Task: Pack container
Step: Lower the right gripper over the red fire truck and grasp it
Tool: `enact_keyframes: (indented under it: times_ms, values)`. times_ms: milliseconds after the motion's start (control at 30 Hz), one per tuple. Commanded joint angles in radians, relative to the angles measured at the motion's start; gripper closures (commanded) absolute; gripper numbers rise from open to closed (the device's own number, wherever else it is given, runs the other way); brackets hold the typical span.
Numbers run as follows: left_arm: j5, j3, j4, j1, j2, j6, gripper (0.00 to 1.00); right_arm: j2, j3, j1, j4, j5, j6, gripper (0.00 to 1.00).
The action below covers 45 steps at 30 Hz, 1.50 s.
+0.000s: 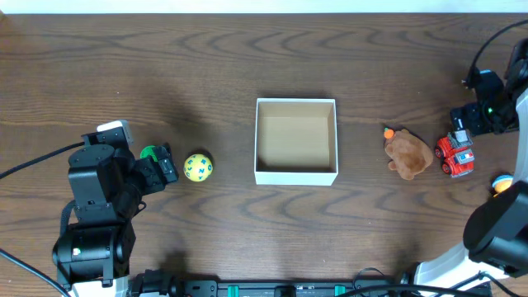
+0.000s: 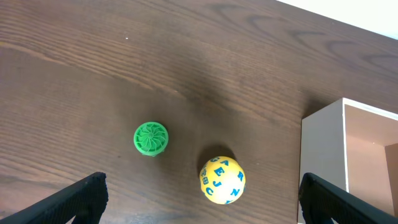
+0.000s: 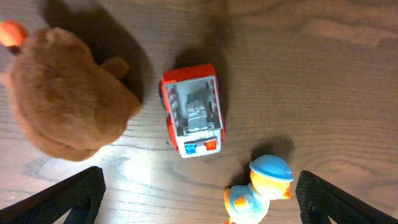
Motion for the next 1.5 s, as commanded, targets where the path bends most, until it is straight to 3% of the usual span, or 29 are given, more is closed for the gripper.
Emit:
enact_keyframes:
  times_ms: [0,433,900,1167,1367,1467]
  values:
    - [-0.008,0.021,0.002,-0.003,0.000,0.008,0.02,0.025,-0.004,-0.013,0.020,-0.024,0.009,0.01]
    - [-0.008,0.021,0.005,-0.003,0.001,0.008,0.02,0.040,-0.309,-0.014,0.310,-0.023,0.009,0.01]
    - [-0.008,0.021,0.005,-0.003,0.001,0.008,0.02,0.040,-0.448,-0.018,0.492,-0.065,0.030,0.01]
    - [-0.008,0.021,0.005,-0.003,0.001,0.008,0.02,0.040,-0.449,-0.018,0.503,-0.065,0.063,0.20]
    - [-0.007,0.021,0.005,-0.003,0.001,0.008,0.02,0.040,-0.449,-0.018,0.504,-0.065,0.076,0.25]
    - [-0.007,0.021,0.005,-0.003,0.001,0.008,0.02,0.040,-0.449,-0.018,0.504,-0.065,0.078,0.33]
